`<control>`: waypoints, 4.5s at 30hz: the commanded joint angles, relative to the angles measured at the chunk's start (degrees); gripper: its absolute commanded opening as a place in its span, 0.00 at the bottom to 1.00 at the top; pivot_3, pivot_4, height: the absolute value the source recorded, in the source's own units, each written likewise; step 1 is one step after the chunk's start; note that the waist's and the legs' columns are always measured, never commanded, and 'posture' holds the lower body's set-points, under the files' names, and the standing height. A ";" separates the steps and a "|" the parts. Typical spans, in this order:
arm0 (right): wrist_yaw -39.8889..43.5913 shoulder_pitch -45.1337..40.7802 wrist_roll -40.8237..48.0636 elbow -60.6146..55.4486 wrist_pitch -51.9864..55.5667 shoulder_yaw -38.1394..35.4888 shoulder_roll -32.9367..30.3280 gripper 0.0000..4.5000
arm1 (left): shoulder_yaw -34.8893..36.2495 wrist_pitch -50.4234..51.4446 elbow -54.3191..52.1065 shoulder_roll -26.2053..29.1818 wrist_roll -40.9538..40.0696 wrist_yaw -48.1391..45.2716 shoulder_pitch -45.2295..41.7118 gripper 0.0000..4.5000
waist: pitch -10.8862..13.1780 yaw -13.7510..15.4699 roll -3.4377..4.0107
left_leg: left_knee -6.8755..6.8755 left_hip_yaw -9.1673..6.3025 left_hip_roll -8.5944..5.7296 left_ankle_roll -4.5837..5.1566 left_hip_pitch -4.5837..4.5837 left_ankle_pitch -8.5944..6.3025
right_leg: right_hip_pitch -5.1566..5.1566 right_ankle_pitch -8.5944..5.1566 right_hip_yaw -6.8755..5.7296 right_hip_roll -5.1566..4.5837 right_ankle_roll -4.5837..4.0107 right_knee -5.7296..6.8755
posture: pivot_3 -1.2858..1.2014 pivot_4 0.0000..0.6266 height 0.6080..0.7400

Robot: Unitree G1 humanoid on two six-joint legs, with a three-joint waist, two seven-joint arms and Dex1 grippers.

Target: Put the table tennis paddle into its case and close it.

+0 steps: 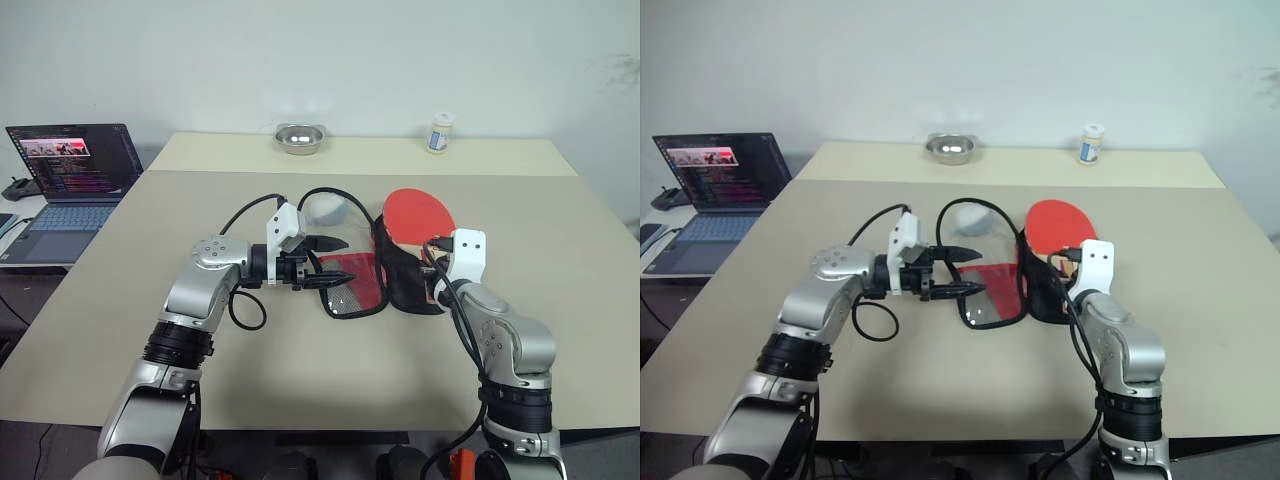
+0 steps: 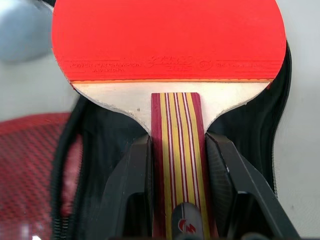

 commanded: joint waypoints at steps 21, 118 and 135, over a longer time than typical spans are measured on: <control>-0.21 -1.21 0.34 -3.75 -1.03 0.57 2.57 0.76 | 0.85 -1.59 -0.98 0.02 -0.40 0.54 -0.01 0.73 | 0.00 -0.03 0.00 | -0.01 0.00 0.01 0.00 0.00 0.00 | 0.00 0.00 0.00 0.00 0.00 0.00 | 0.52 0.24 1.00; 34.16 -5.69 1.38 28.52 -19.53 6.34 -27.85 1.00 | 4.31 -9.41 16.95 -7.80 6.67 1.74 -9.61 0.73 | 0.08 1.11 -0.26 | 0.12 0.00 0.05 0.04 0.04 -0.02 | 0.11 0.03 -0.05 0.05 0.01 0.00 | 0.52 0.24 1.00; 38.14 -9.86 1.67 37.45 -14.11 7.46 -24.79 0.50 | 3.05 -10.73 18.03 -7.07 7.37 2.07 -9.39 0.73 | 0.06 -0.07 -0.26 | 0.12 0.00 0.07 0.03 0.16 -0.01 | 0.20 0.09 -0.04 0.06 -0.08 0.04 | 0.52 0.24 1.00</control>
